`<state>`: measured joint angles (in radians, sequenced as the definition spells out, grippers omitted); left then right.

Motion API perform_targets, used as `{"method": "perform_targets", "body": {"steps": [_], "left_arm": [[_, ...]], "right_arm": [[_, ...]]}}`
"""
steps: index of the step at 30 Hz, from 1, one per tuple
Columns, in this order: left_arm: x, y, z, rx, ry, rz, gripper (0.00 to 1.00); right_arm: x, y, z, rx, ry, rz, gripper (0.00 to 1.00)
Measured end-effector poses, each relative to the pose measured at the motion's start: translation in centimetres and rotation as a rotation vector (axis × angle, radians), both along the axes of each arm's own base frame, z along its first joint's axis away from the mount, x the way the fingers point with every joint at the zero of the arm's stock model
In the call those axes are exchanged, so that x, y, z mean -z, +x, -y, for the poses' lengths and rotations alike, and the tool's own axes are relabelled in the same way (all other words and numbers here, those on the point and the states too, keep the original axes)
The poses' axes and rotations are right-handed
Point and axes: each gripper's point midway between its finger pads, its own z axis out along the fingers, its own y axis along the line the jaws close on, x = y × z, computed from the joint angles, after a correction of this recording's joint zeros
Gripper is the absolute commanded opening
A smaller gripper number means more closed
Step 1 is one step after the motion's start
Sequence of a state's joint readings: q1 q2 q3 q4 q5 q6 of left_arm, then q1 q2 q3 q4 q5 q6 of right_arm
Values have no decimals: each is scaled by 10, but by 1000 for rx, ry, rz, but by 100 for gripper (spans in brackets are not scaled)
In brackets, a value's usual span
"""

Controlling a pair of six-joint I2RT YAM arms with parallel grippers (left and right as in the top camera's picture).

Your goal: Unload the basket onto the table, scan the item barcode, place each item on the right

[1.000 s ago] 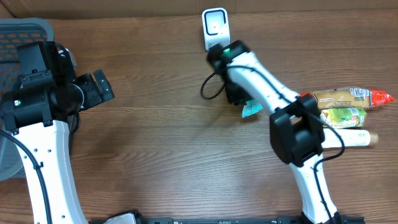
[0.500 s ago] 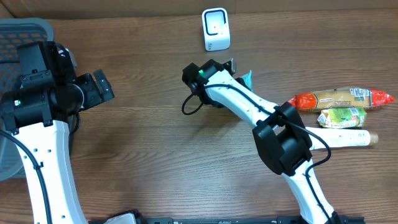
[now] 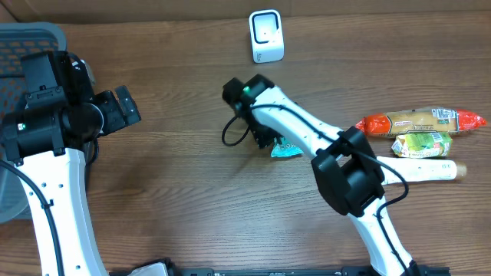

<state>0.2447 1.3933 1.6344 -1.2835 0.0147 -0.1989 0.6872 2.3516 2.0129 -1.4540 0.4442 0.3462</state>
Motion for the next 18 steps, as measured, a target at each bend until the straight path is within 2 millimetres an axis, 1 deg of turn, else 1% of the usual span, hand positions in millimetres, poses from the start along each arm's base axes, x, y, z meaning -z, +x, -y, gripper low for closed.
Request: {"method": "perform_targets", "body": {"steps": [3,5,8,11,14,16,18], "left_arm": [[0,0,0,0,0,0,100],[0,0,0,0,0,0,99],[0,0,0,0,0,0,99],[0,0,0,0,0,0,100],[0,0,0,0,0,0,99],[0,0,0,0,0,0,100],[0,0,0,0,0,0,100]], "right_arm": [[-8,16,10,62,56,12,89],[-11,30,19,111,129,6,88],[-8,44,34,164,282,-64,85],[-7,46,48,200,481,-184,84],[-13,49,60,219,698,-267,83],[-15,49,66,228,782,-293,82],[-11,45,68,231,844,-319,82]]}}
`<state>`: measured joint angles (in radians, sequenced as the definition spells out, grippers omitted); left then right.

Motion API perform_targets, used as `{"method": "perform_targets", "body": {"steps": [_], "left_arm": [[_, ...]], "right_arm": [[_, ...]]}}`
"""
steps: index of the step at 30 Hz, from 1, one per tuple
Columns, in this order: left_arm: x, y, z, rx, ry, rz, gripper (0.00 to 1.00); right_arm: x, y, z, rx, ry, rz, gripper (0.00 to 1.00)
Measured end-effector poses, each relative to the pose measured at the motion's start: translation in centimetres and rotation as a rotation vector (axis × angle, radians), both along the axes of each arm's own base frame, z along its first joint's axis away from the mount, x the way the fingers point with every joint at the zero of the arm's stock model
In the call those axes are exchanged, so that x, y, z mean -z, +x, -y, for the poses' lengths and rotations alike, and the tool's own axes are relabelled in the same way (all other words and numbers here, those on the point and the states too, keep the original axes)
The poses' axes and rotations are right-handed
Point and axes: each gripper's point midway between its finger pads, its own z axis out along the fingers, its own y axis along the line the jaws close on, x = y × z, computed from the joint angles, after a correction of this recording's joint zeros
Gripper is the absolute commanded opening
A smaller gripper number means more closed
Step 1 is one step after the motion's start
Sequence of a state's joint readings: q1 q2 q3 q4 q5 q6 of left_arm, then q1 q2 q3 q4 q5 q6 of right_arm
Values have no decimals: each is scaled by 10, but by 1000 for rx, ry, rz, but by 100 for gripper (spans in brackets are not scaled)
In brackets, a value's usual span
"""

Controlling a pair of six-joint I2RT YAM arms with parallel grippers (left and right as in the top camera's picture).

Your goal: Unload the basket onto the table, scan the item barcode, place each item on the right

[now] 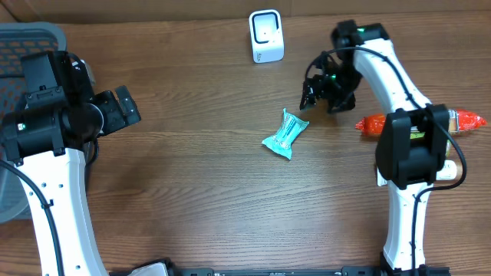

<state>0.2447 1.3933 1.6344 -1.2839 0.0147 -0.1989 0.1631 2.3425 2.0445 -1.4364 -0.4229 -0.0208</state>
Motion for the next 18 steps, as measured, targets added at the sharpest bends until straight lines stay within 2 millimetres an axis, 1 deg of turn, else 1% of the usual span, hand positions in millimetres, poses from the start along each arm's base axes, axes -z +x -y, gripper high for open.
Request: {"method": "perform_targets", "body": {"steps": [3,5,8,11,14,17,18], "left_arm": [[0,0,0,0,0,0,99],[0,0,0,0,0,0,100],[0,0,0,0,0,0,99],[0,0,0,0,0,0,99],[0,0,0,0,0,0,100],[0,0,0,0,0,0,100],[0,0,0,0,0,0,100]], "right_arm": [[14,-9,-10,-30,61,-15,80],[25,-16,-19,-53,84,-26,75],[39,-23,-31,-83,110,-20,68],[42,-26,-38,-95,139,-6,61],[44,-24,-40,-91,156,20,53],[48,-19,-42,-83,170,55,47],[48,-17,-43,-79,172,66,42]]}}
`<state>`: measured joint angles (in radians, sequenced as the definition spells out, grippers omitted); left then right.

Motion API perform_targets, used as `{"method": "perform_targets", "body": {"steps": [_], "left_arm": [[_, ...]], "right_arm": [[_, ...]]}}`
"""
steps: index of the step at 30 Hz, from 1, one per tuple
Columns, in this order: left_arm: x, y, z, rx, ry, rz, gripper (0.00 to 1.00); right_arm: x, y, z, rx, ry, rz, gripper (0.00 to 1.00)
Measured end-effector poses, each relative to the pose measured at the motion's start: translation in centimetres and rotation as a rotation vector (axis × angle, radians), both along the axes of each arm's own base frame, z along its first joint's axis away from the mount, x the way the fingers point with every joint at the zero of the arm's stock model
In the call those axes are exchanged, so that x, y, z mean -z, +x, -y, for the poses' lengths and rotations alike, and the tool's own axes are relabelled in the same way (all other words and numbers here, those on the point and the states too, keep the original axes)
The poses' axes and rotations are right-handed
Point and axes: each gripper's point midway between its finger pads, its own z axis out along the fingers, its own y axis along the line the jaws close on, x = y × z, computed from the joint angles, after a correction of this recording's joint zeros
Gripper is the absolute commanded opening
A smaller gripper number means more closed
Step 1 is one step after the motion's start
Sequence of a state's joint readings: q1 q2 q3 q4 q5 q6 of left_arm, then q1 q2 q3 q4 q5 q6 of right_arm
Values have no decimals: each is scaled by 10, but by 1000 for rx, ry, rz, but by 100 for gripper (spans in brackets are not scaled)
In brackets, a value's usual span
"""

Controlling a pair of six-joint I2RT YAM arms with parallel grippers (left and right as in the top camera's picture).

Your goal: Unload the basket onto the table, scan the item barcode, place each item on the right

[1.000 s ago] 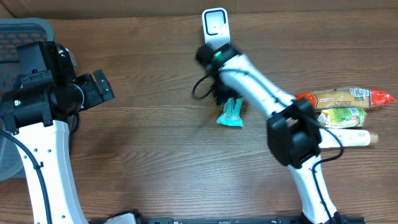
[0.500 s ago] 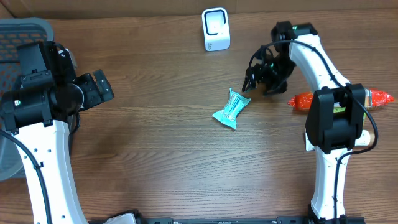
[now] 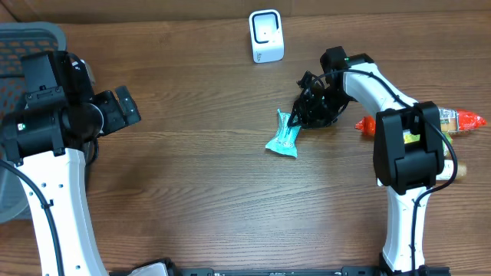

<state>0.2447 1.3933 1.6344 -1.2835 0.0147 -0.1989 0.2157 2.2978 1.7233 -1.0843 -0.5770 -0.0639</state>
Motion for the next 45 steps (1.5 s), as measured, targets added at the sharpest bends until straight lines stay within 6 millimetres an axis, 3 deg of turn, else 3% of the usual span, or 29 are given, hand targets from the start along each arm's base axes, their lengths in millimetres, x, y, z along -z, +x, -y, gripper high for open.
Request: {"method": "perform_targets", "body": {"steps": [5,10,15,18,21,23,25,28,31,36,43,45], "left_arm": [[0,0,0,0,0,0,100],[0,0,0,0,0,-1,99],[0,0,0,0,0,-1,99],[0,0,0,0,0,-1,100],[0,0,0,0,0,-1,100],[0,0,0,0,0,-1,99],[0,0,0,0,0,-1,100],[0,0,0,0,0,-1,99],[0,0,0,0,0,-1,100],[0,0,0,0,0,-1,99],[0,0,0,0,0,-1,100],[0,0,0,0,0,-1,99]], "right_arm": [[4,2,-6,14,28,23,4],[2,-3,-8,17,25,-1,4],[-2,-15,4,20,-64,-63,4],[-11,-19,25,55,-242,-80,4],[-37,-25,61,100,-560,-54,4],[-59,-29,74,133,-742,-5,4],[-80,-32,76,159,-895,81,4],[-90,-37,65,141,-1027,175,4],[-86,-44,61,81,-1153,214,4],[-62,-45,74,3,-1343,202,4],[-48,-36,71,32,-1342,233,5],[-42,-35,64,29,-1301,225,23]]}}
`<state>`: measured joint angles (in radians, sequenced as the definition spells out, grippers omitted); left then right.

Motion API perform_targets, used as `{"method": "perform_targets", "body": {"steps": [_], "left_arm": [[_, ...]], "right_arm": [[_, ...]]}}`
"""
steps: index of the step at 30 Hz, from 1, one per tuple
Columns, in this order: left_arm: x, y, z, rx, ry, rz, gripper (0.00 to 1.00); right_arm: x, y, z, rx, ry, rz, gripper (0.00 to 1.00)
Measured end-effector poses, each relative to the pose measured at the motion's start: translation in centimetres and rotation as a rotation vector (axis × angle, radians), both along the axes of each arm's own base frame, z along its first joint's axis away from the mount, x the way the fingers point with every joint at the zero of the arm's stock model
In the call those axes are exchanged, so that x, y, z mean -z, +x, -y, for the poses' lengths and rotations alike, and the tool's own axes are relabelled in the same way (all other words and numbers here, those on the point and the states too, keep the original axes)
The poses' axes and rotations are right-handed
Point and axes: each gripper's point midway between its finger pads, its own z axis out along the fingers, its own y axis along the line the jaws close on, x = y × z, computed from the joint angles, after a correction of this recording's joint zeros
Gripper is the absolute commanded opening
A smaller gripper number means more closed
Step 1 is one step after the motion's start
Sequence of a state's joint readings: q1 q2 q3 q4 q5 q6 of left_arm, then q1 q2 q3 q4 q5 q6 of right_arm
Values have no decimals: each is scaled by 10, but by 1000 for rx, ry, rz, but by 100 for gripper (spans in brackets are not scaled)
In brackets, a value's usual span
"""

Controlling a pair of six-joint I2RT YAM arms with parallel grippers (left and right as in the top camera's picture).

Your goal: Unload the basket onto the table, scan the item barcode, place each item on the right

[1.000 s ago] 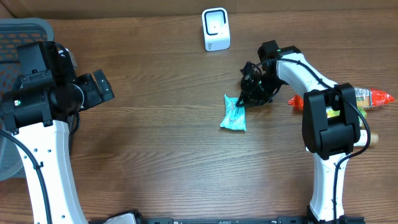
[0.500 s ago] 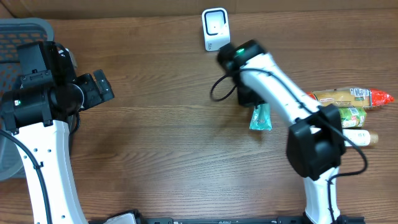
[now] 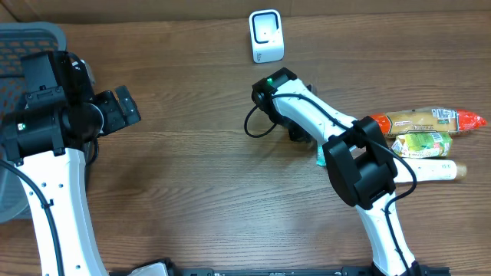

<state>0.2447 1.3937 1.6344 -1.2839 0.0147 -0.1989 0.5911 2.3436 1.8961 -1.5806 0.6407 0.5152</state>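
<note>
The white barcode scanner (image 3: 266,36) stands upright at the back middle of the table. My right arm reaches left across the table, and its gripper (image 3: 295,133) points down under the wrist, below and right of the scanner. Of the teal packet (image 3: 320,158) only a sliver shows, beside the arm's elbow; the rest is hidden under the arm. Whether the fingers hold it cannot be told. My left gripper (image 3: 126,106) hangs at the far left, away from all of this.
An orange-ended bread pack (image 3: 420,121), a green packet (image 3: 422,143) and a white tube (image 3: 430,170) lie at the right edge. A grey basket (image 3: 31,38) sits in the back left corner.
The right gripper has moved from the packet's upper right end to a spot left of there, with the arm now lying over the middle. The teal packet has shifted down and right and is mostly covered.
At first the right gripper was low at mid-table with the teal packet at its tip. Then the packet lay free on the table while the gripper was off to the right. Later the gripper was at the packet's top end. Now the arm covers it. The left arm never moved.
</note>
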Motion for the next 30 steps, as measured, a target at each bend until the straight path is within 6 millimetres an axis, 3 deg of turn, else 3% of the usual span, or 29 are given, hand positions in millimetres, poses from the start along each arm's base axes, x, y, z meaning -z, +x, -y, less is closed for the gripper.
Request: {"method": "perform_targets", "body": {"steps": [1,5,10,18,25,30], "left_arm": [[0,0,0,0,0,0,100],[0,0,0,0,0,0,100],[0,0,0,0,0,0,100],[0,0,0,0,0,0,100],[0,0,0,0,0,0,100],[0,0,0,0,0,0,100]], "right_arm": [[2,0,-3,-3,18,-8,34],[14,-7,-23,-31,113,-69,51],[24,-23,-55,-105,217,-162,64],[30,-41,-90,-153,332,-229,66],[23,-31,-98,-149,394,-210,66],[12,-10,-93,-130,459,-185,74]]}}
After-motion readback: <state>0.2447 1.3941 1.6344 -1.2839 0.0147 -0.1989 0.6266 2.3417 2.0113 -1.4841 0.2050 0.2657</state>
